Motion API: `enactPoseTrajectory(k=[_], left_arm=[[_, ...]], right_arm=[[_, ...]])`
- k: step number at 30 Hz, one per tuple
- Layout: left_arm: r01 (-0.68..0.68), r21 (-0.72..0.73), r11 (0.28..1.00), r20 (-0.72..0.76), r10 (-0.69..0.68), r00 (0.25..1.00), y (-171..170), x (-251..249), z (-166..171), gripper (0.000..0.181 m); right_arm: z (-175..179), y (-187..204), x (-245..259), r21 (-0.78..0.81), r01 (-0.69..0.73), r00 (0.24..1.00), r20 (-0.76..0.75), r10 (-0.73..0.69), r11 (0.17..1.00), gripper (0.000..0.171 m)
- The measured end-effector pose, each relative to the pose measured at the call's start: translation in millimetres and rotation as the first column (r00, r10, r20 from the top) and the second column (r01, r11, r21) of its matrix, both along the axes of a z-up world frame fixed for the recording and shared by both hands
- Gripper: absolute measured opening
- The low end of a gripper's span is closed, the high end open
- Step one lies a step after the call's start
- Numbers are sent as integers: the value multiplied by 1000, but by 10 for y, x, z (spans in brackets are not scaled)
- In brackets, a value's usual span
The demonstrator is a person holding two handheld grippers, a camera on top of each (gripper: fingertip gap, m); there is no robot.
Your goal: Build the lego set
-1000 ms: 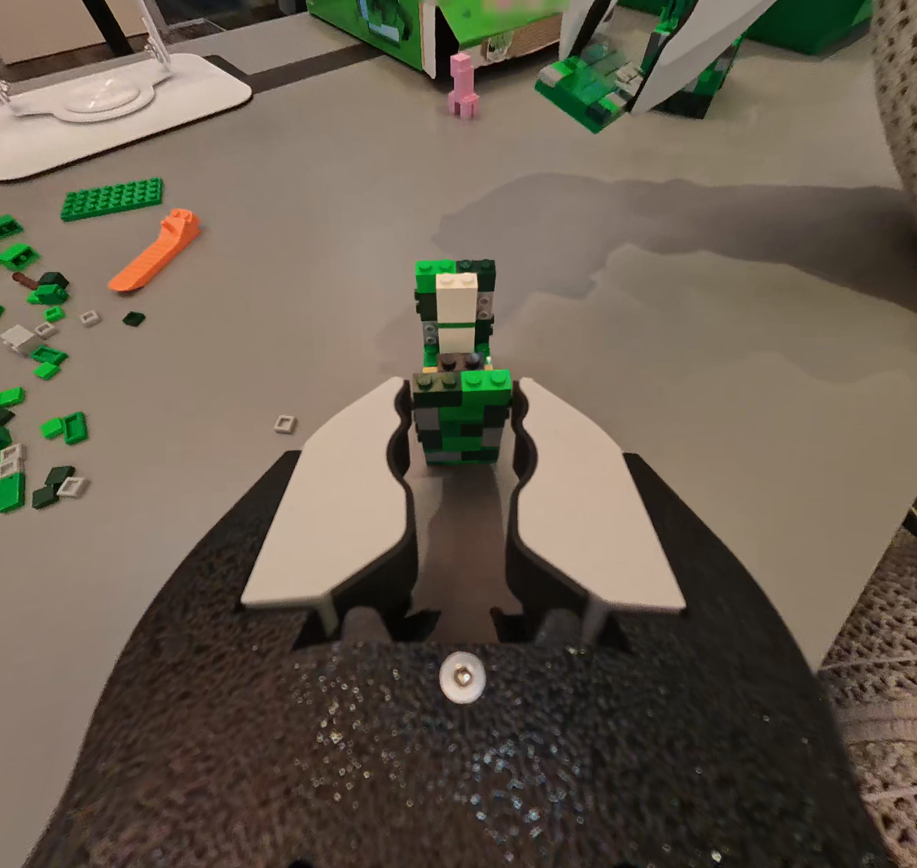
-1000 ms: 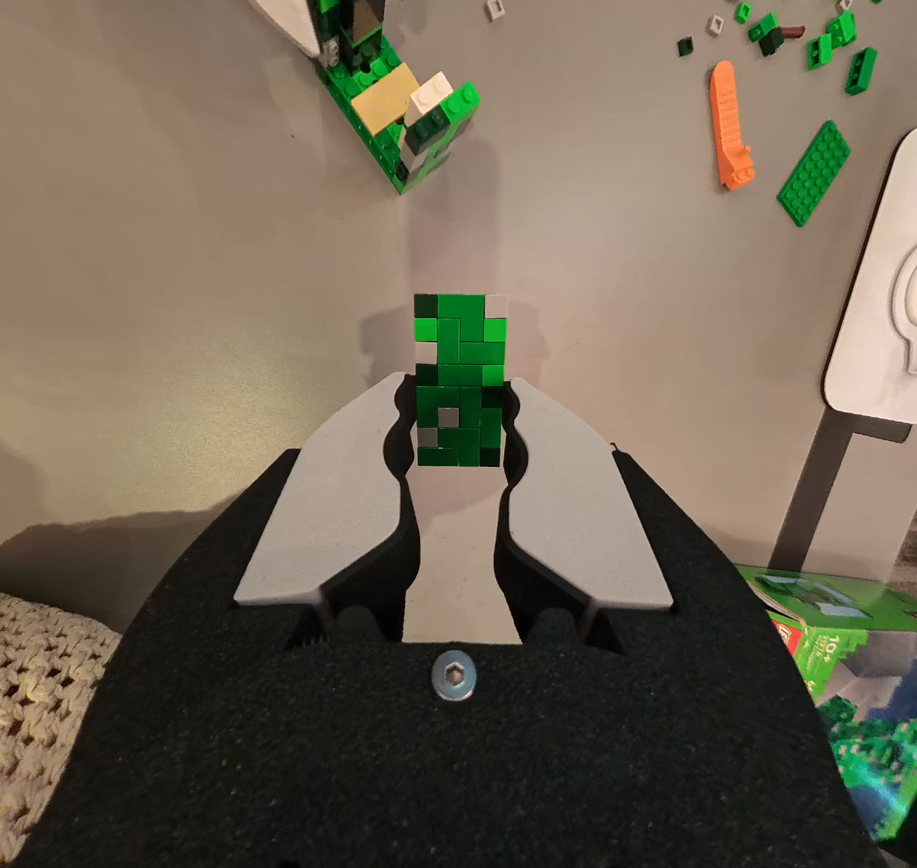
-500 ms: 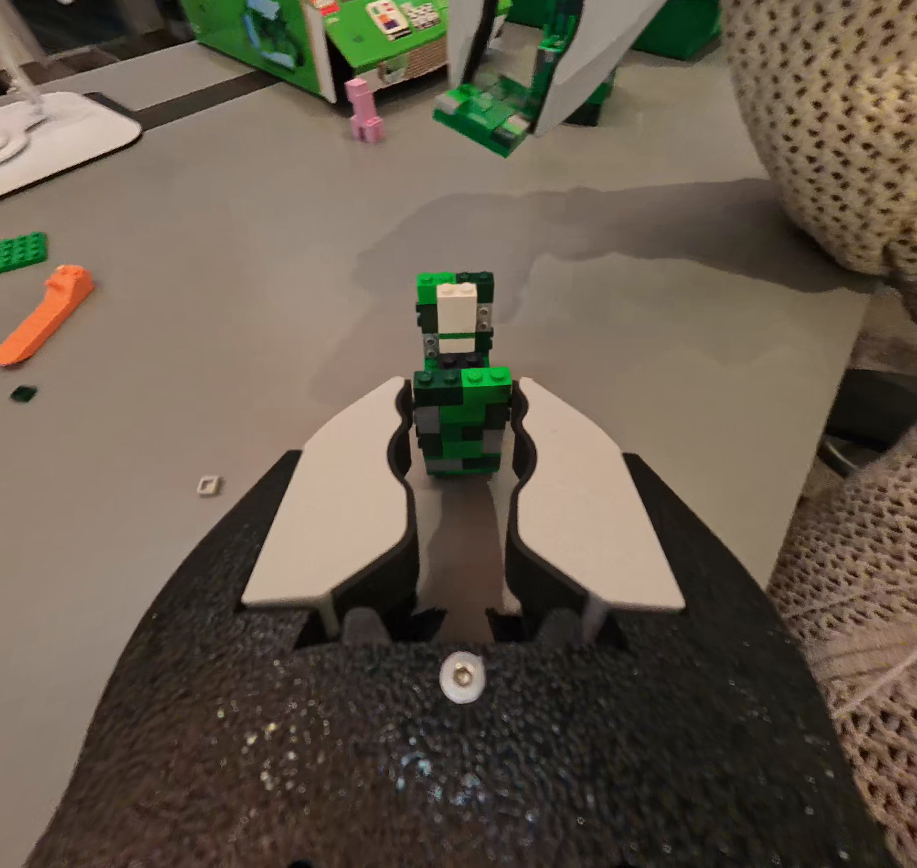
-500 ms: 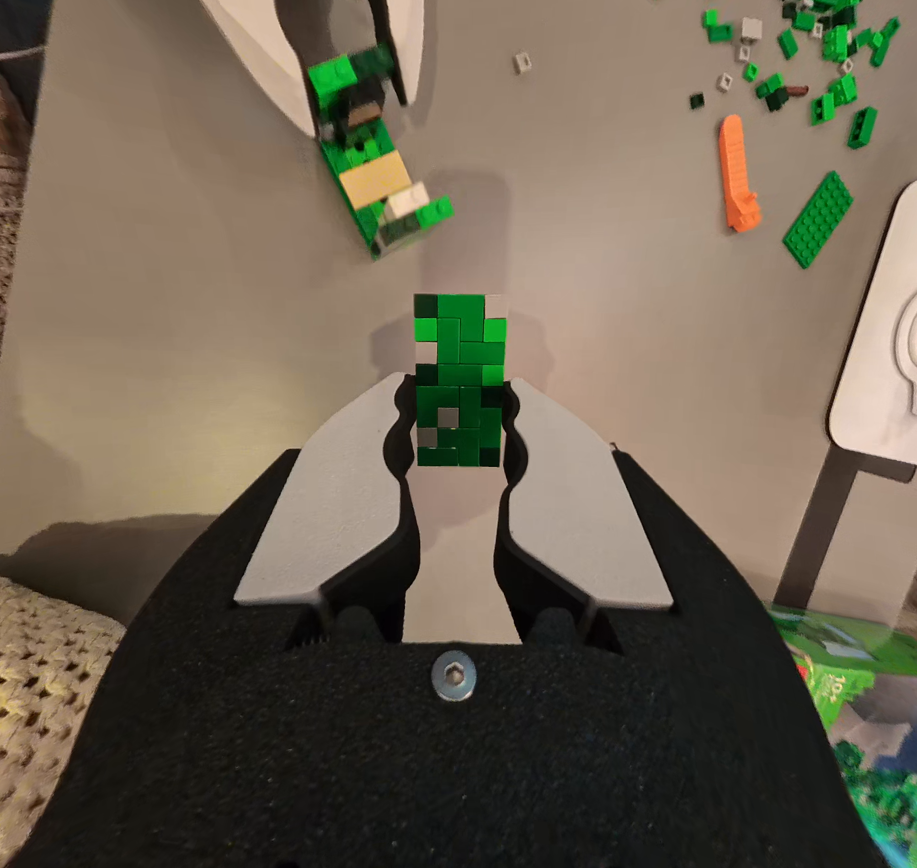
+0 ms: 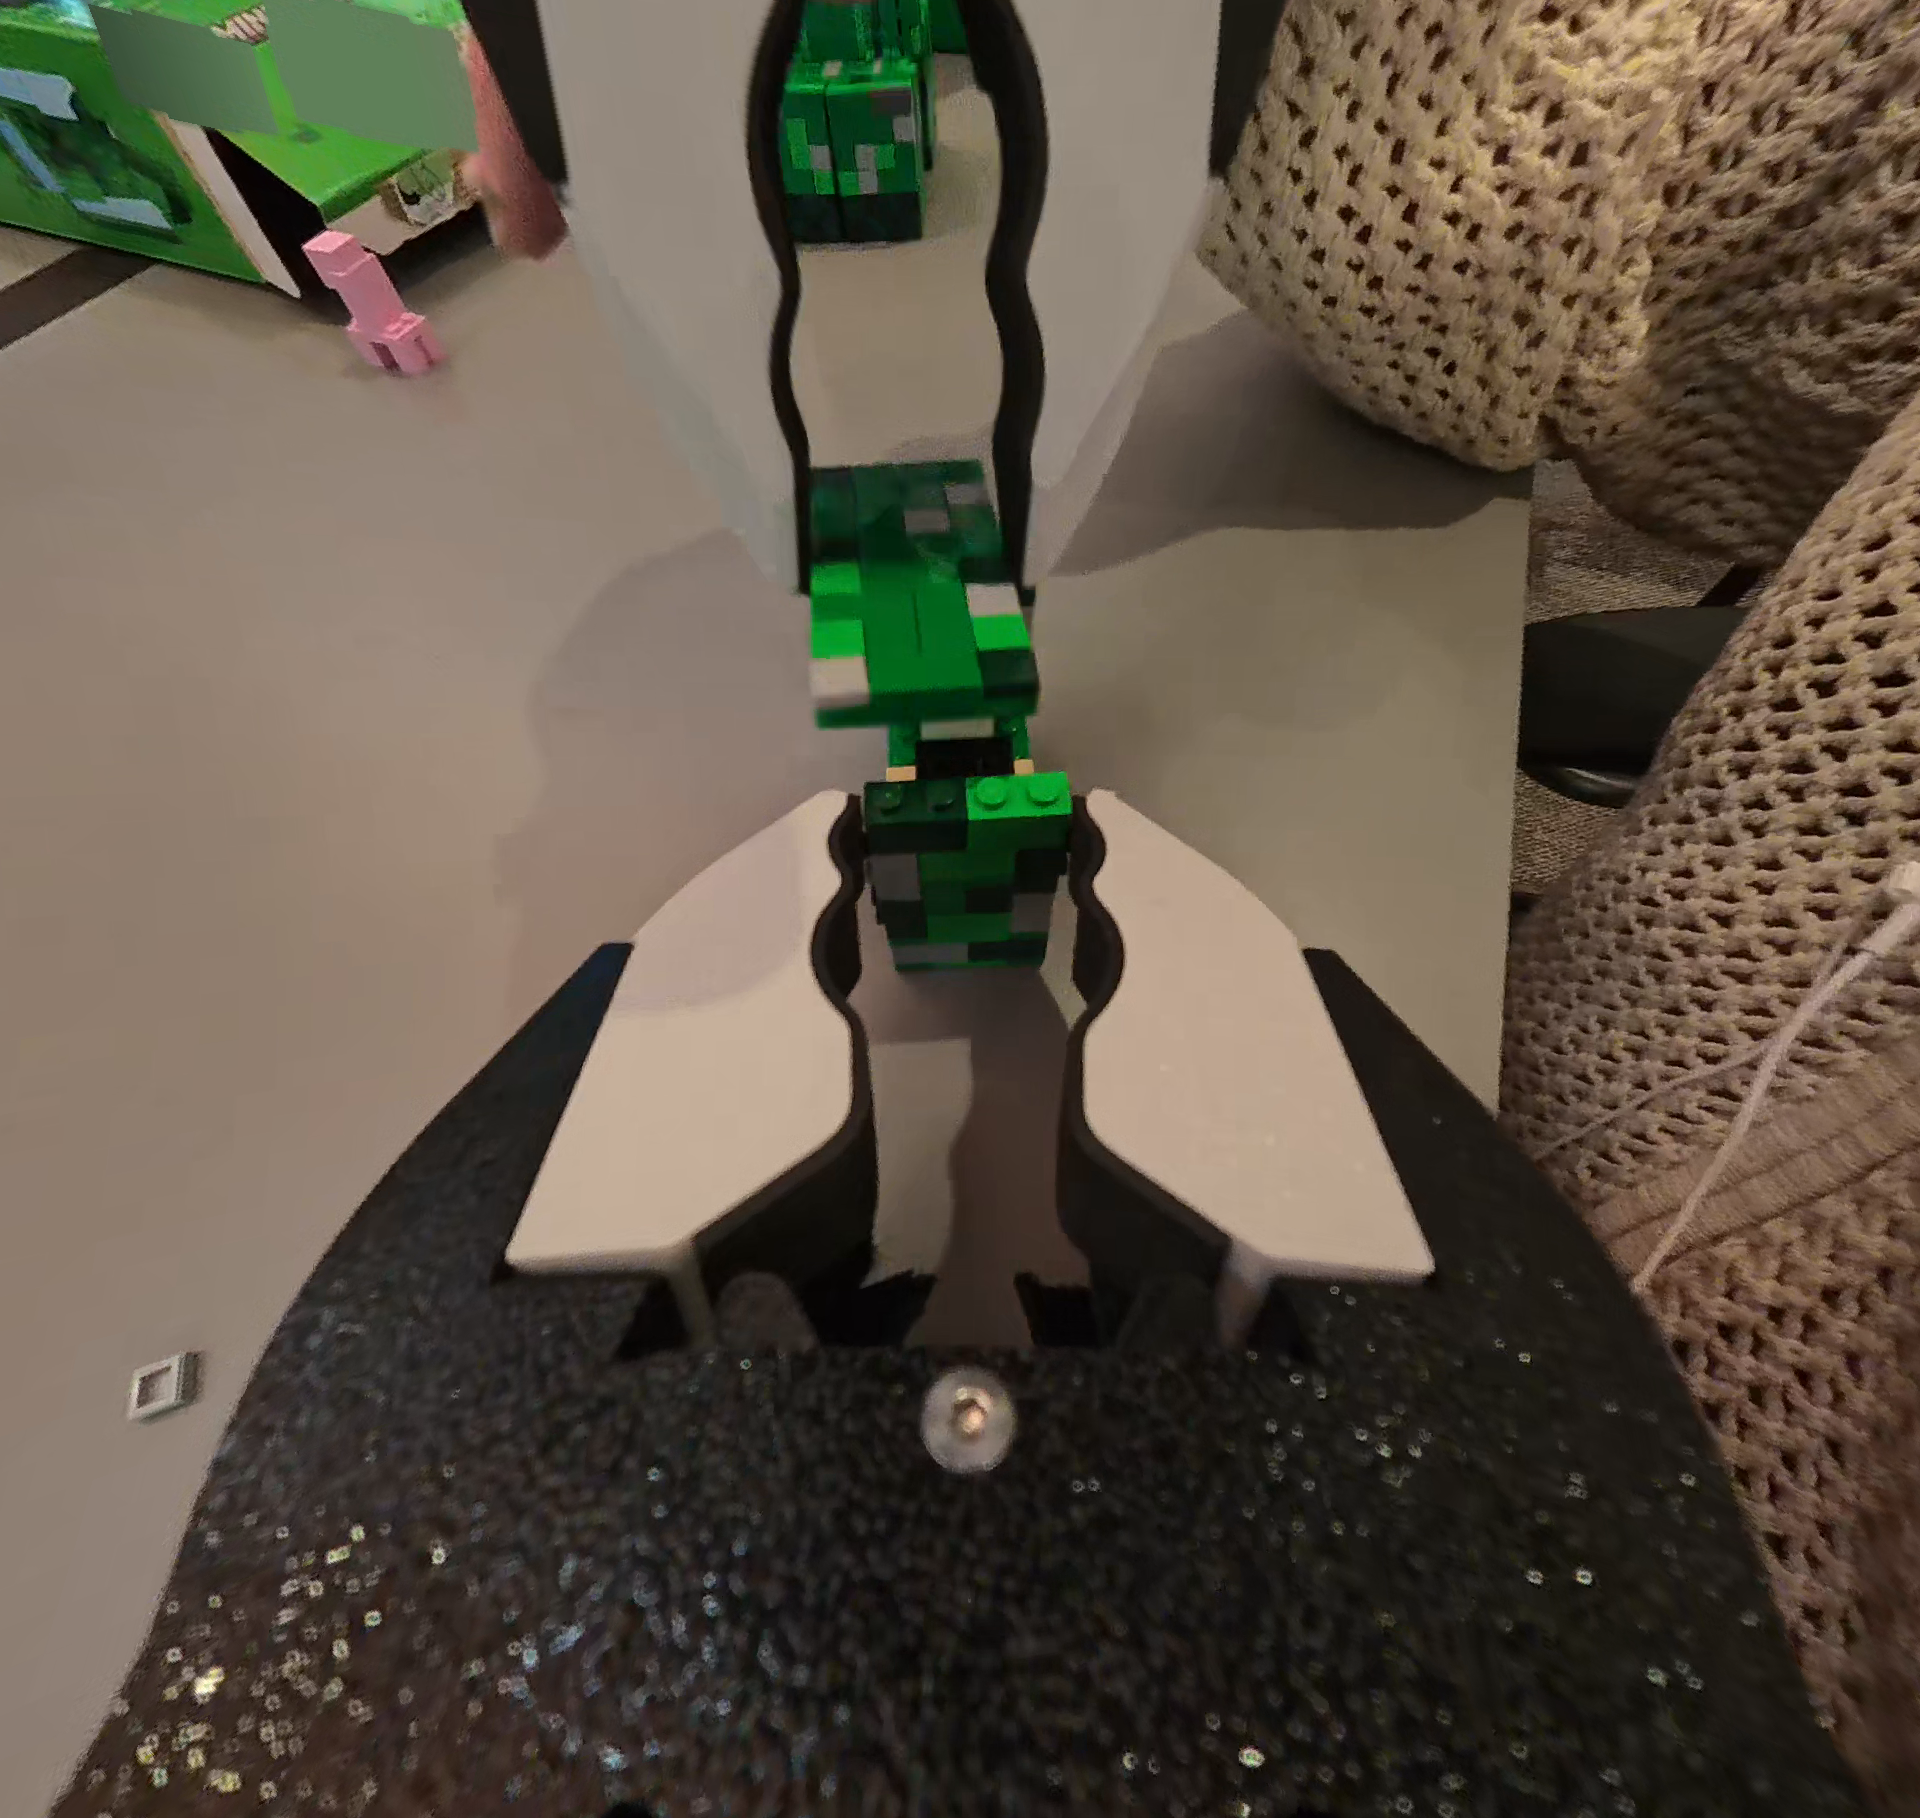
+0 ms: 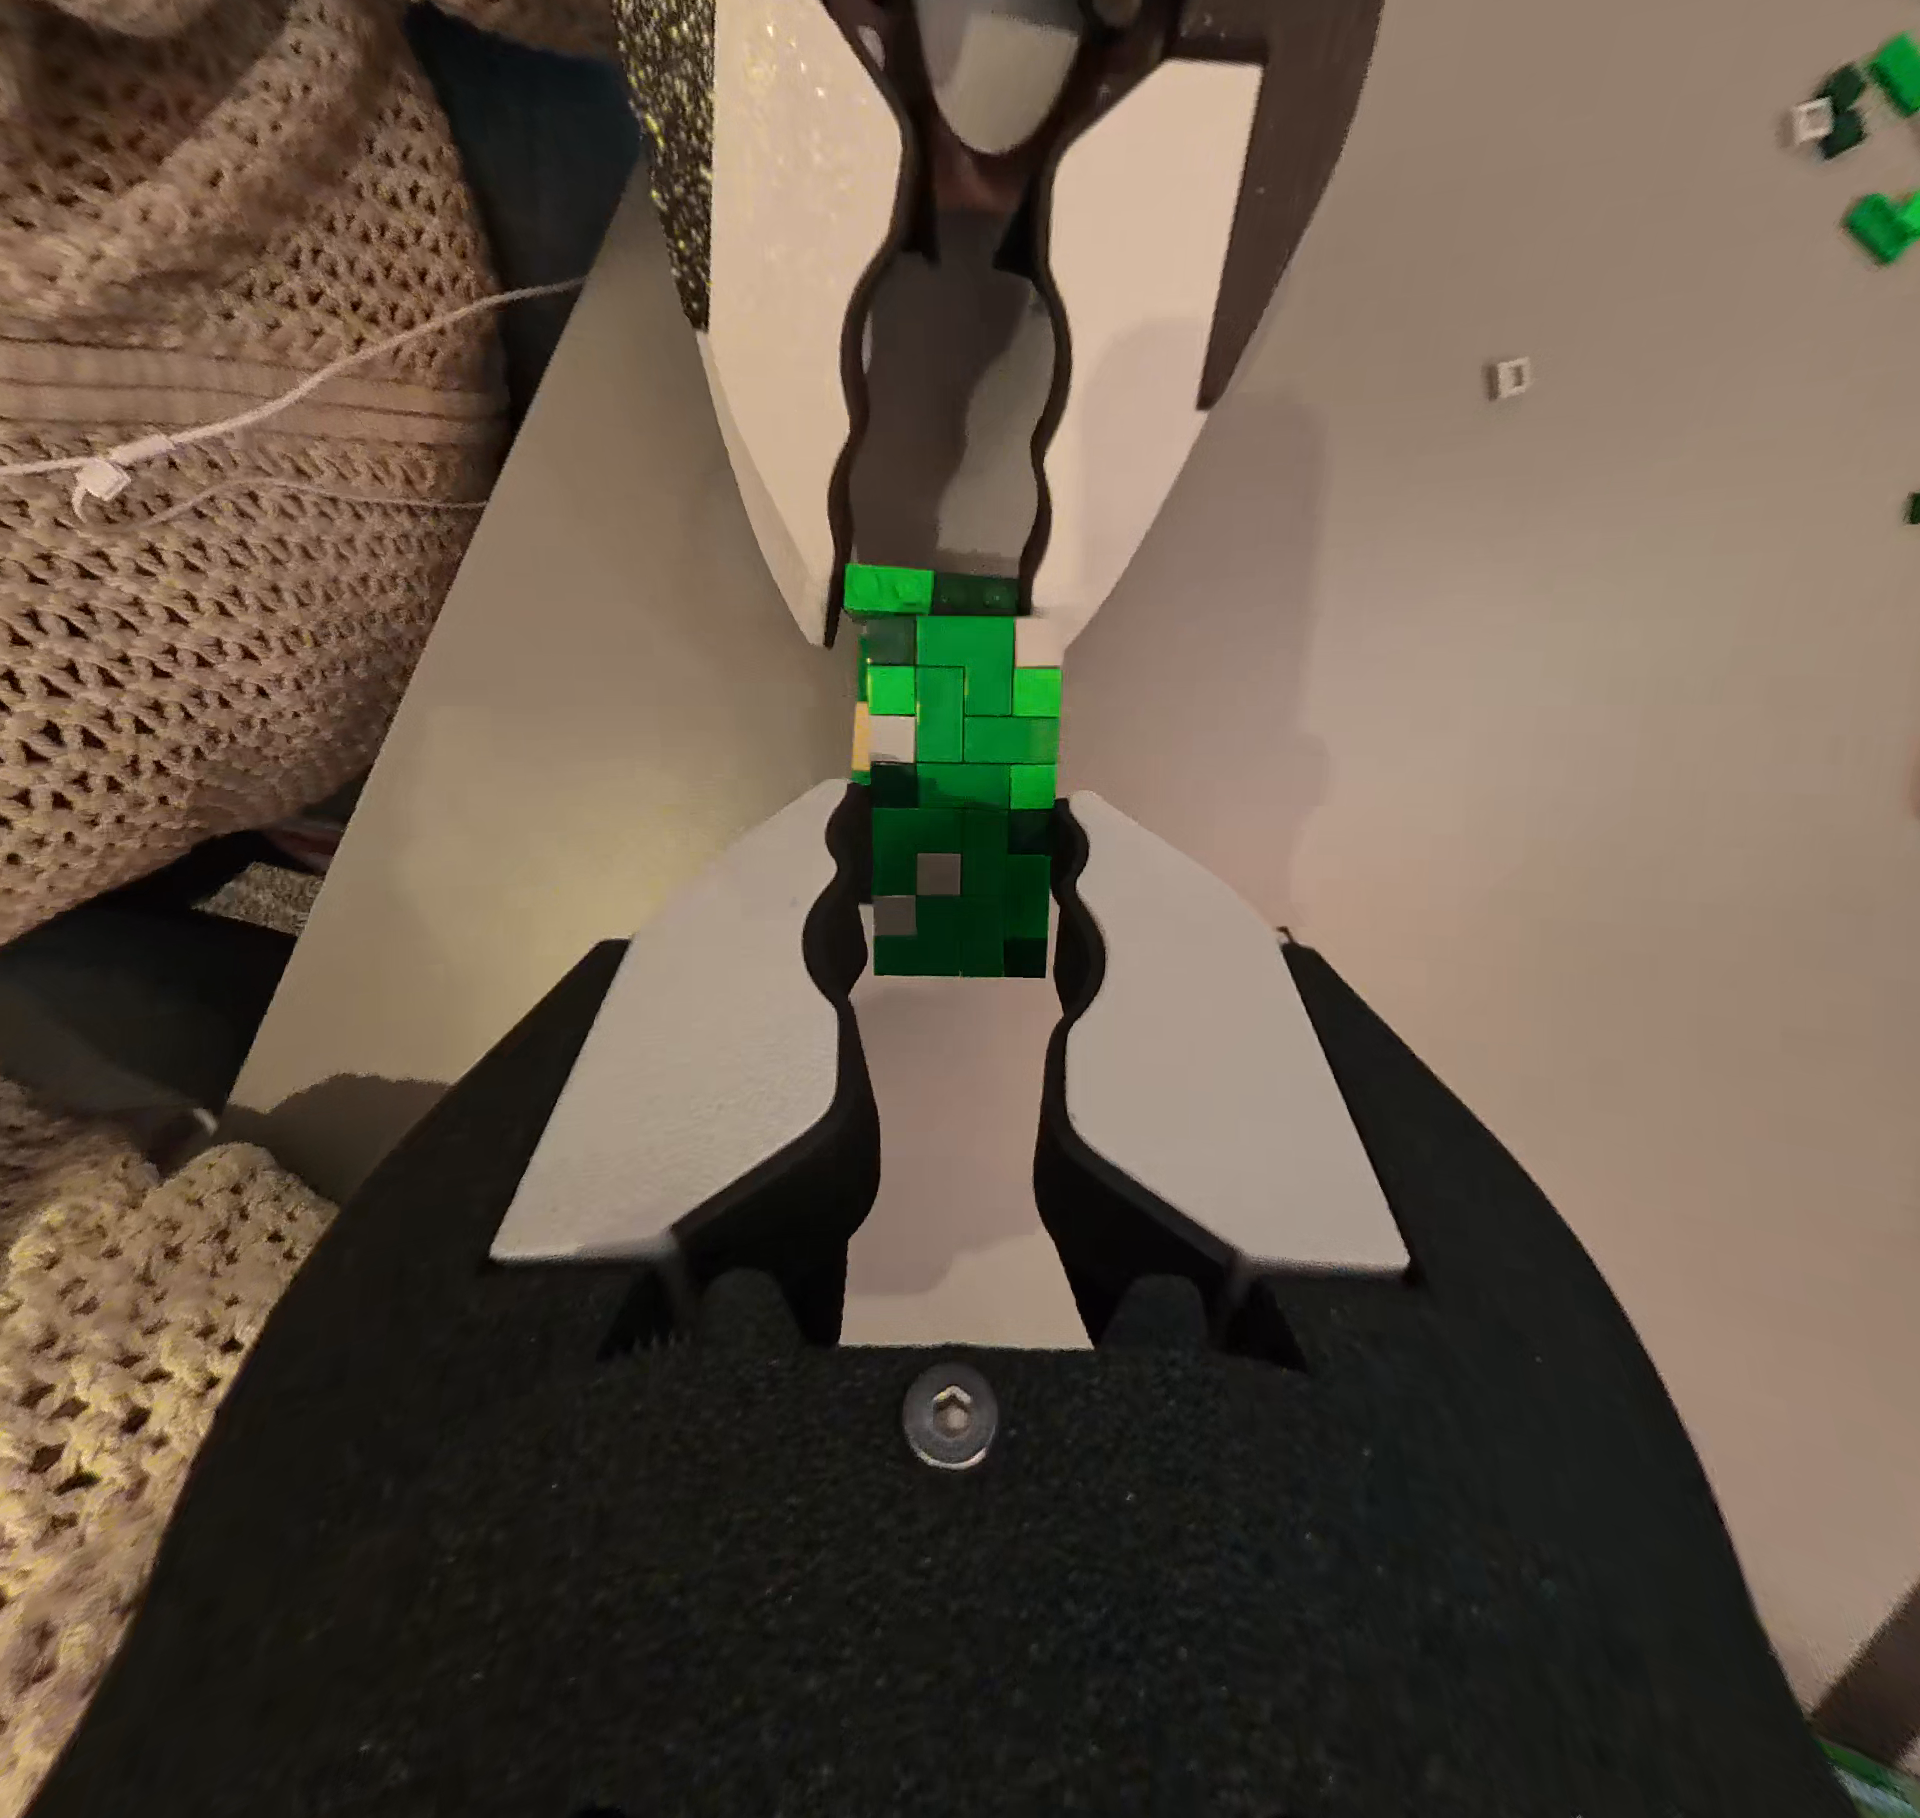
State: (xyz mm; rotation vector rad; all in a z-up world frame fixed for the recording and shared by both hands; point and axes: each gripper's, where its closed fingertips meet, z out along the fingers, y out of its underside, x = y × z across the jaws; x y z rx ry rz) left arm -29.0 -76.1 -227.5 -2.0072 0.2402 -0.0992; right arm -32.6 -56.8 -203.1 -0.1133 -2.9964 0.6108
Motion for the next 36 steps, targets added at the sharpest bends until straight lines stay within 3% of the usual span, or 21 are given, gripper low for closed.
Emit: enactPoseTrajectory(k=[10, 25, 30, 36], left_arm=[[8, -1, 1000, 6, -8, 1000, 1, -1, 0, 37], [-6, -18, 1000, -14, 6, 1000, 5, -4, -9, 38], [-28, -54, 998, -40, 26, 999, -9, -16, -91, 54], [-35, -4, 999, -10, 35, 999, -49, -6, -28, 57]], right_arm=[[-67, -89, 87, 48, -28, 999, 20, 27, 998, 32], [-67, -90, 74, 76, 50, 998, 29, -52, 996, 32], [-63, -86, 79, 78, 44, 999, 22, -46, 996, 32], [-28, -101, 66, 47, 46, 999, 13, -47, 998, 32]])
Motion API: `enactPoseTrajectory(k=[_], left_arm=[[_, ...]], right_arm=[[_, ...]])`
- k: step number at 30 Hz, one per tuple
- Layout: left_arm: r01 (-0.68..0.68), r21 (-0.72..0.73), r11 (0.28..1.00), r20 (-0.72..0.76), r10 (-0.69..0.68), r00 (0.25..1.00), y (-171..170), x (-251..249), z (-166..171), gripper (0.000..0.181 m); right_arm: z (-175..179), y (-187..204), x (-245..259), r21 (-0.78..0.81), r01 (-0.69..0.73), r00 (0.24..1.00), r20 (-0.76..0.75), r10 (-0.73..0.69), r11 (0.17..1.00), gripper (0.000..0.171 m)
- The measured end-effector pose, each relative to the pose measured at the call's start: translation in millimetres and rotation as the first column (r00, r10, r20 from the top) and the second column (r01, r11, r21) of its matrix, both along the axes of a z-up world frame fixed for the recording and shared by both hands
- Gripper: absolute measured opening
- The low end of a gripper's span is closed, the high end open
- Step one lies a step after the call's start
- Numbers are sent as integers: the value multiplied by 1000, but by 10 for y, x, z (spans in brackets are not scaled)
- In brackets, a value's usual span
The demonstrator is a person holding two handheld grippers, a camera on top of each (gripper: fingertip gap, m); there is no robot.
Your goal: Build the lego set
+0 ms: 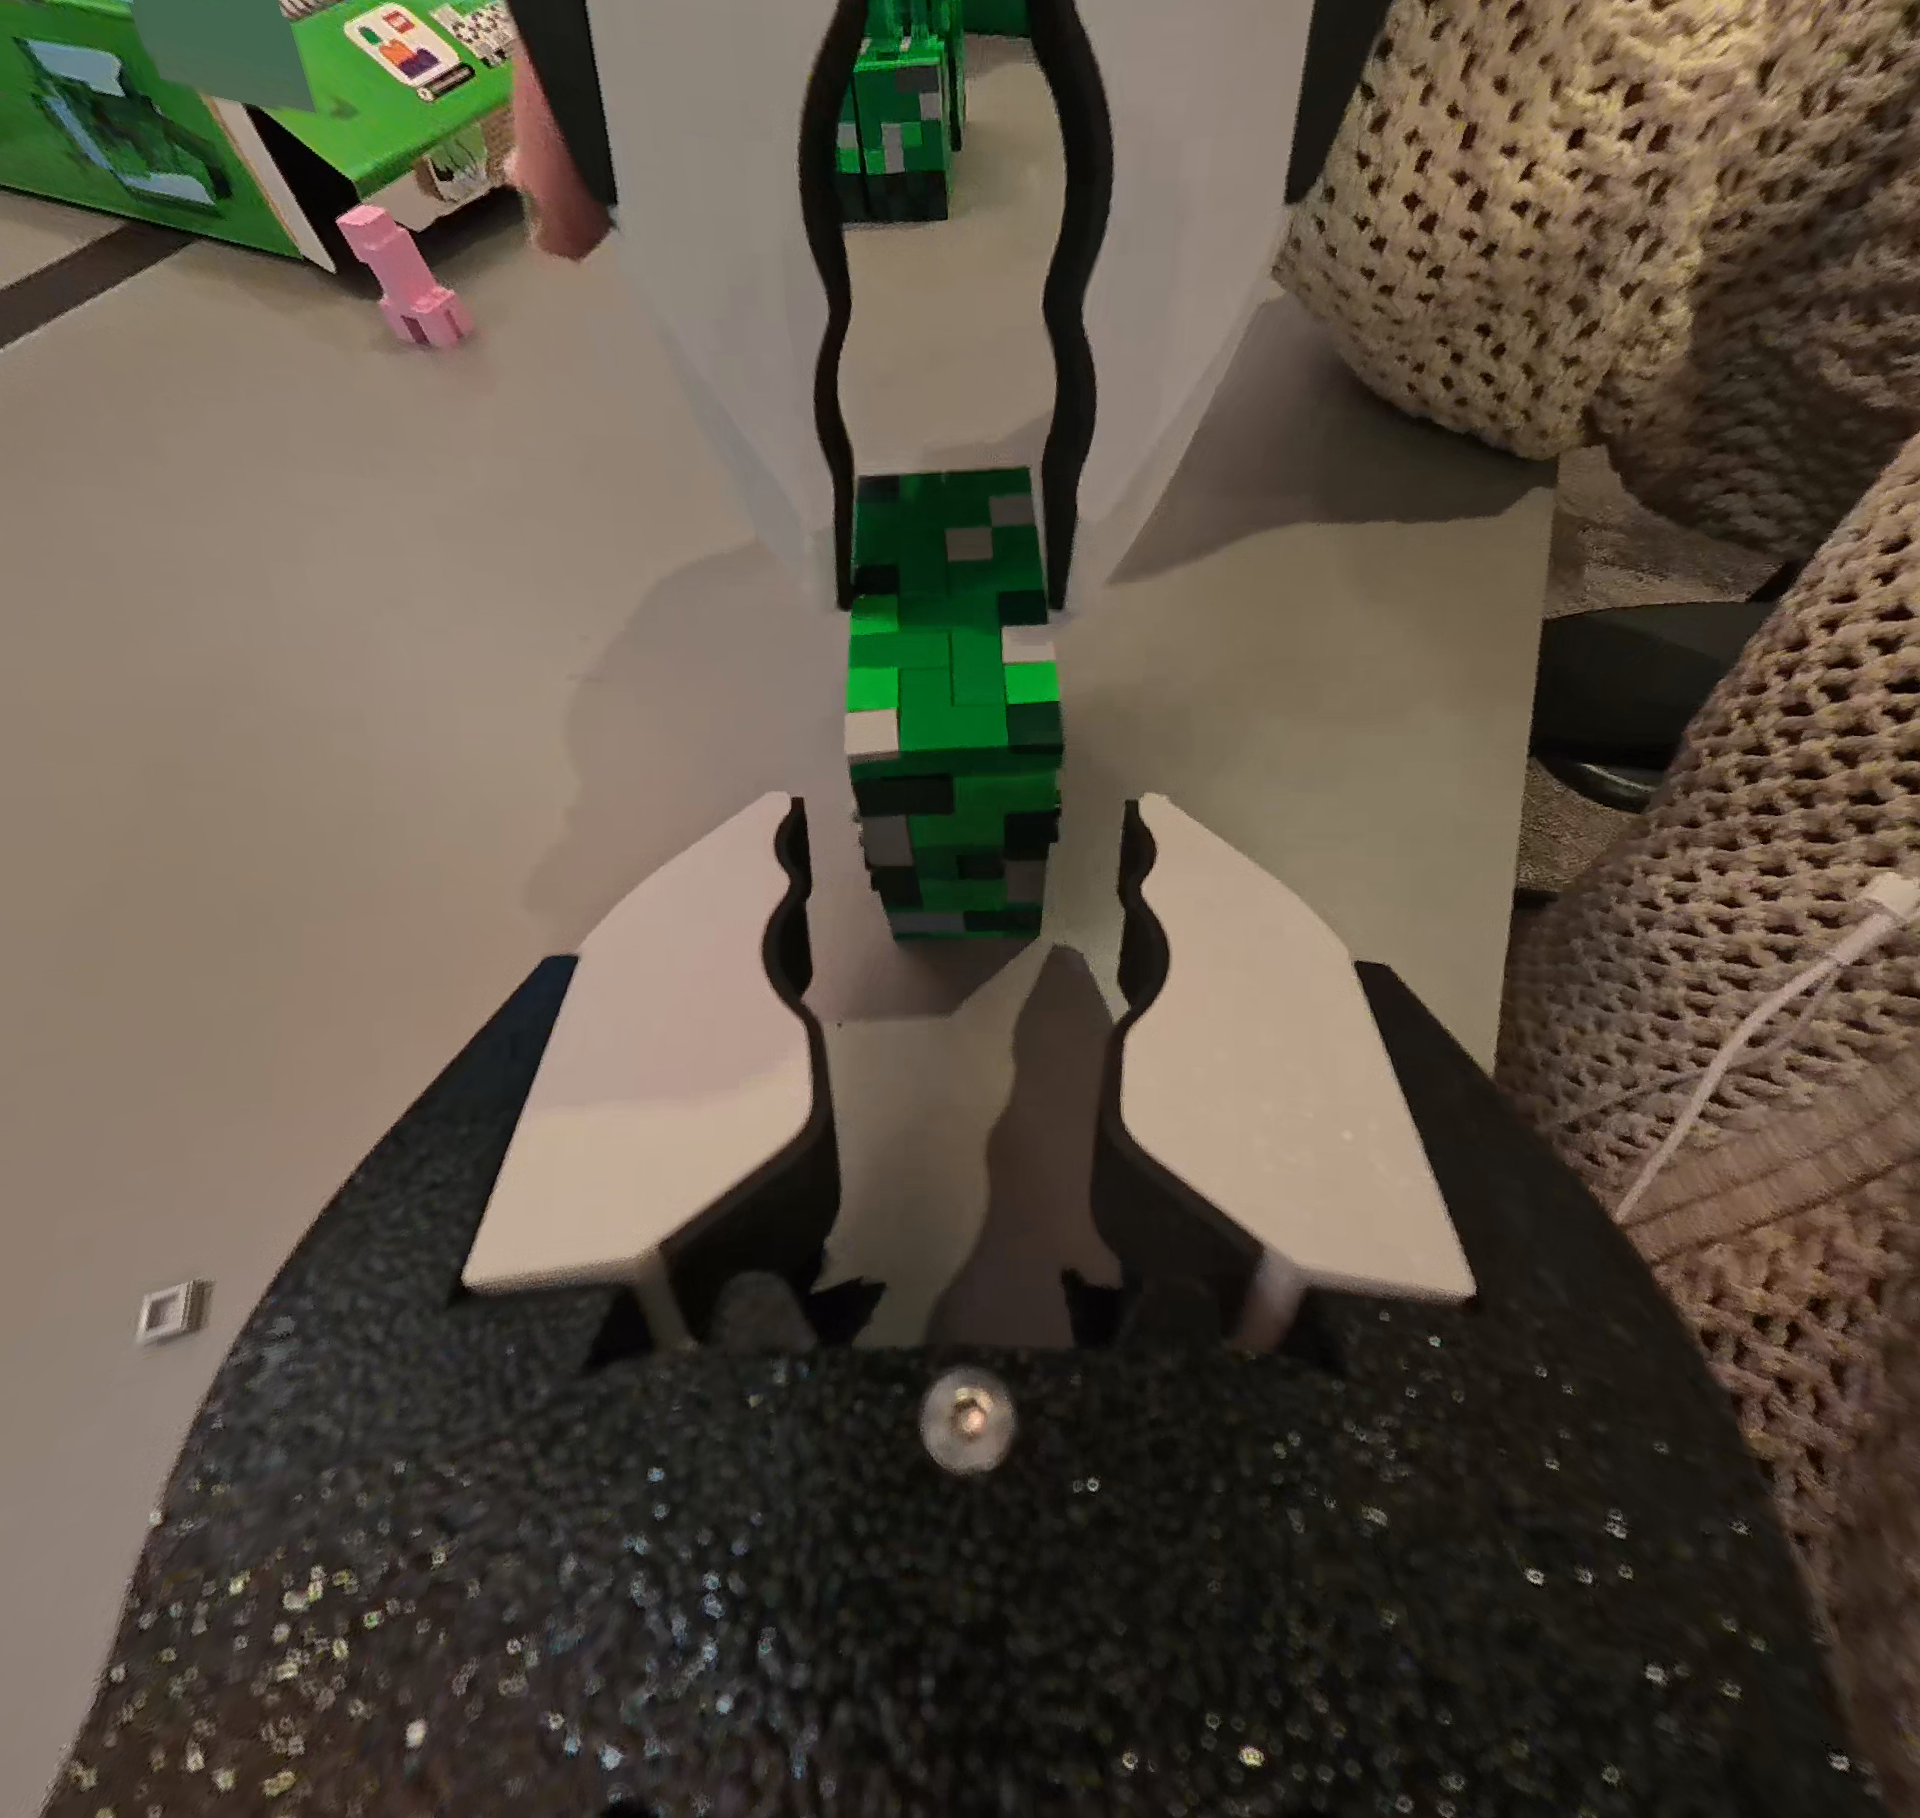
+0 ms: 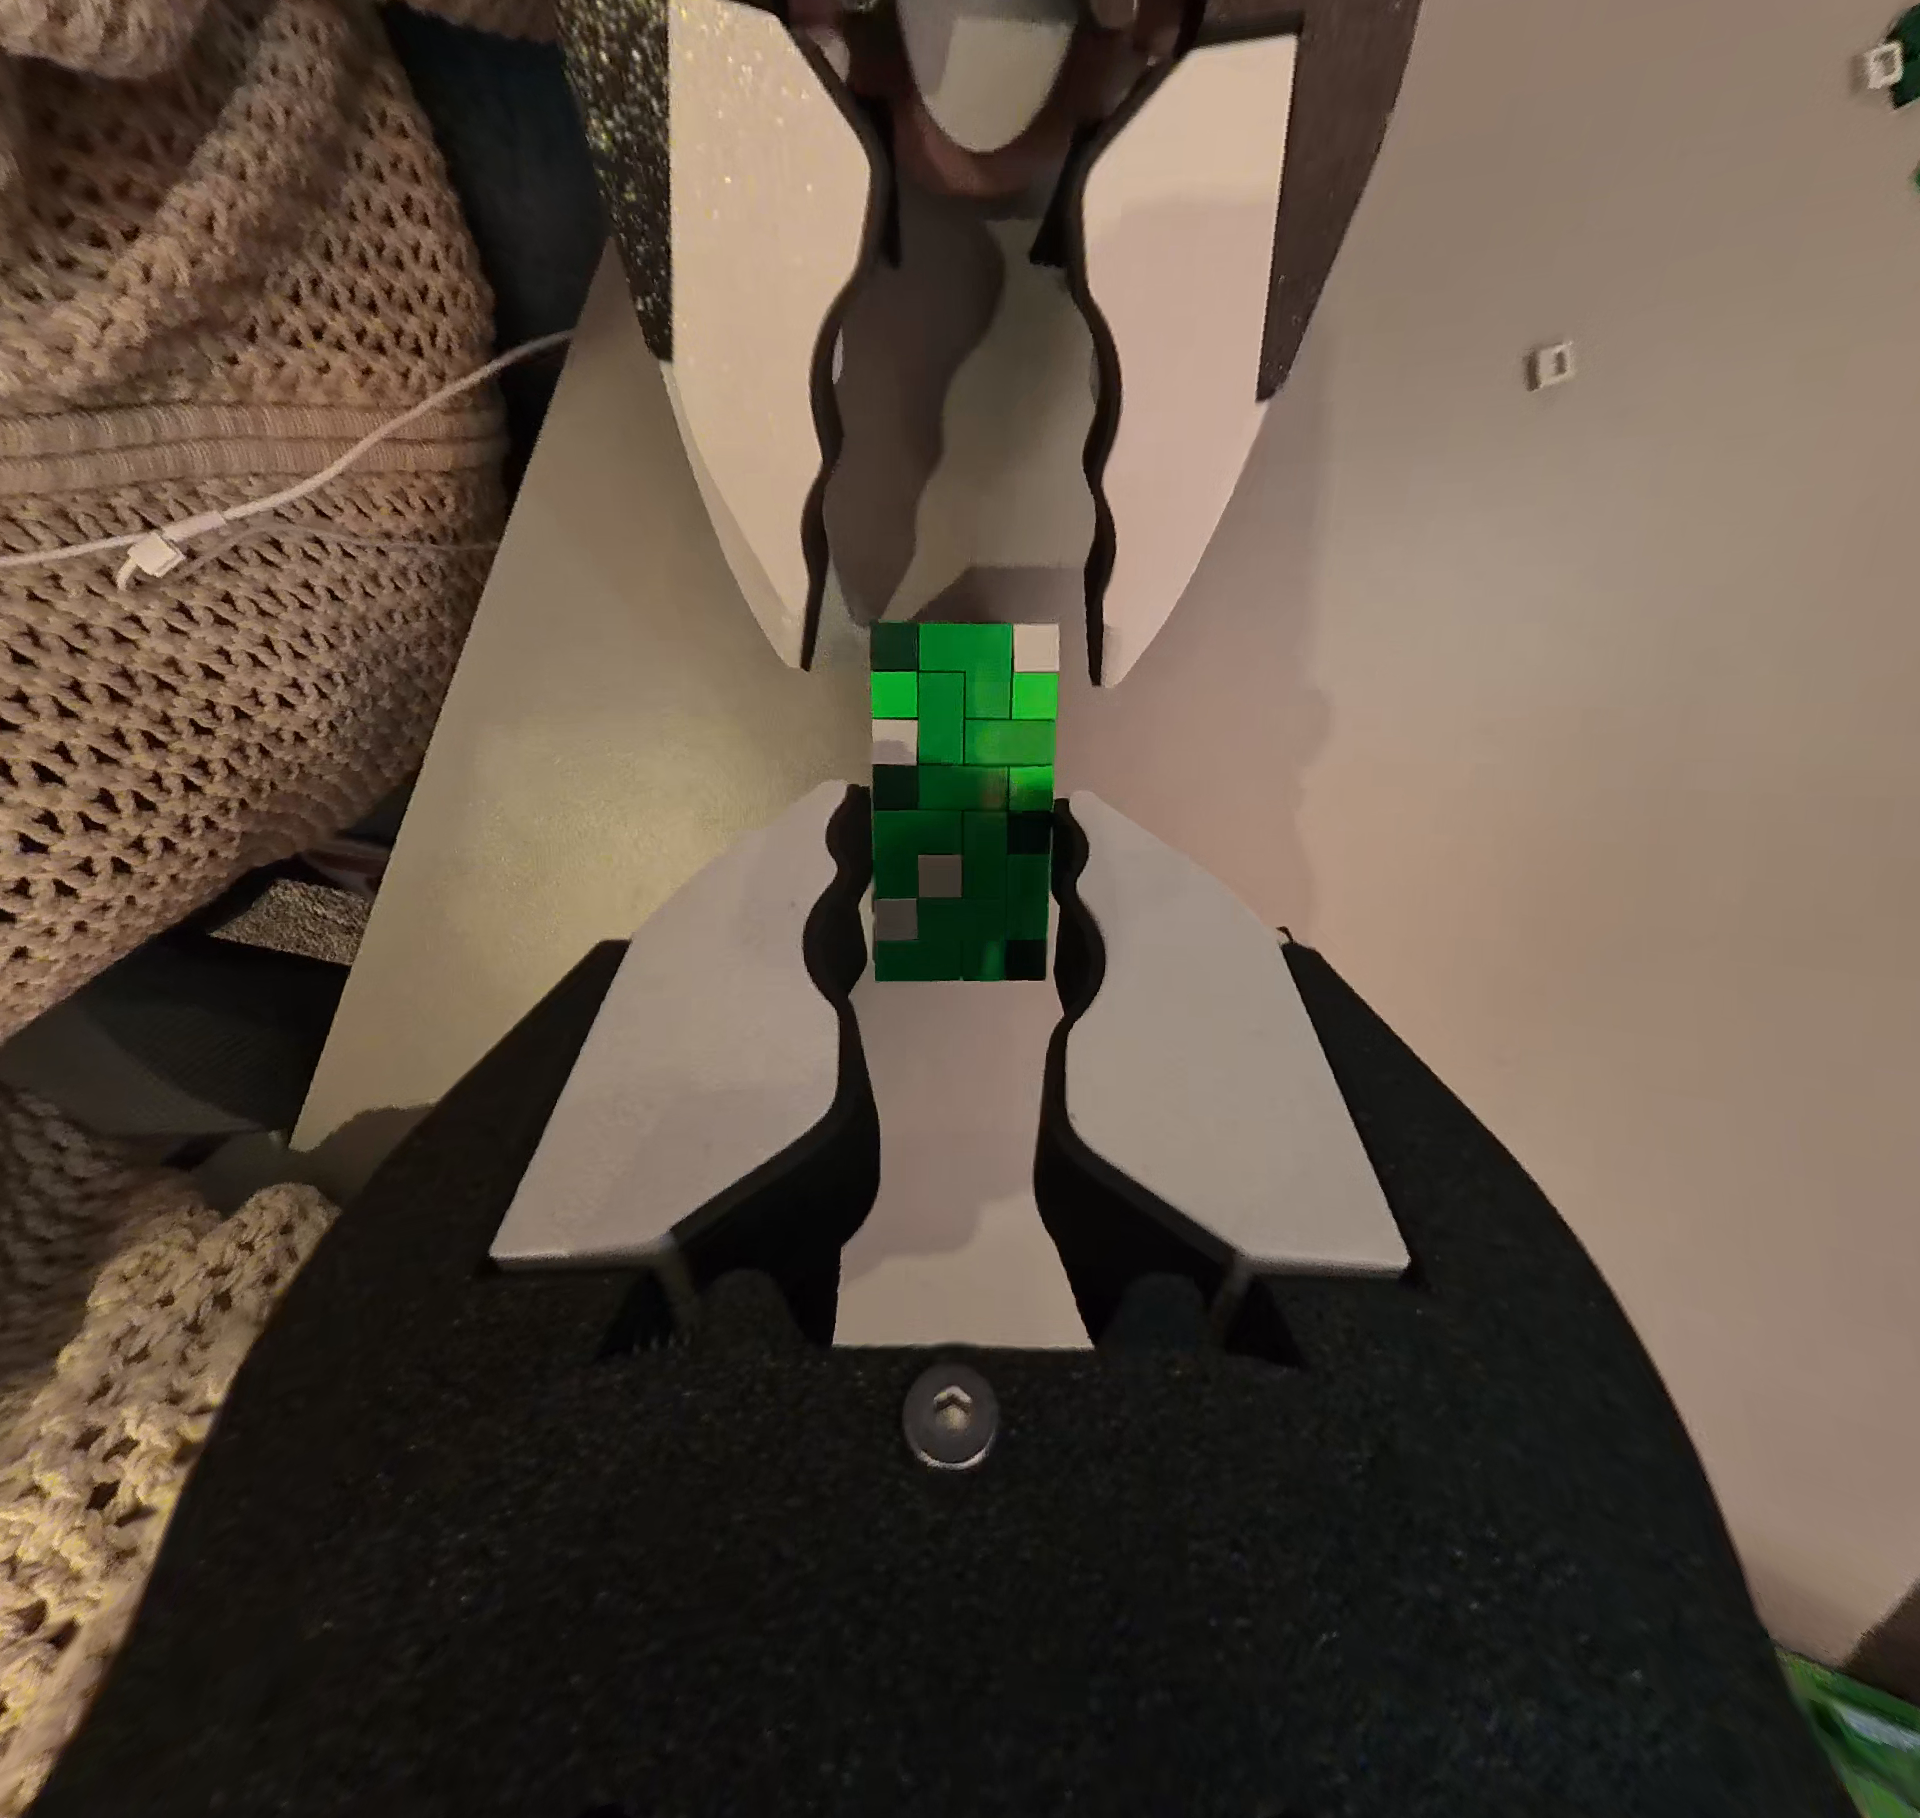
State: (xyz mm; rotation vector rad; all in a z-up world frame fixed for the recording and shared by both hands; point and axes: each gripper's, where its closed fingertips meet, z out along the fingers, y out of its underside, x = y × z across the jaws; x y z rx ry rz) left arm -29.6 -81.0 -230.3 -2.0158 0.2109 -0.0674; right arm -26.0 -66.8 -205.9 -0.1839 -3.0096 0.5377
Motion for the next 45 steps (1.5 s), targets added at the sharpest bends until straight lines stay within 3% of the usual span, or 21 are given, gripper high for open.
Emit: enactPoseTrajectory(k=[7, 11, 22, 37, 42, 45], left_arm=[[-31, 1, 1000, -7, 31, 999, -21, -29, -2, 67], [-31, 4, 1000, 11, 31, 999, 36, -16, 6, 72], [-37, -15, 999, 10, 37, 999, 151, -38, -21, 52], [-33, -243, 970, -52, 21, 998, 159, -21, -363, 71], [-31, -253, 967, -19, 27, 999, 162, -30, -370, 44], [-34, -251, 967, -25, 29, 999, 163, -32, -368, 43]], right_arm=[[18, 43, -8, 0, 14, 1000, -2, -14, 1000, 34], [226, 170, -85, -67, 60, 996, -65, -64, 996, 36], [494, 373, -111, -123, 92, 979, -171, -112, 988, 36], [457, 373, -97, -115, 88, 982, -156, -105, 989, 35], [450, 371, -96, -114, 86, 983, -153, -103, 990, 34], [451, 363, -104, -116, 87, 982, -156, -105, 989, 35]])
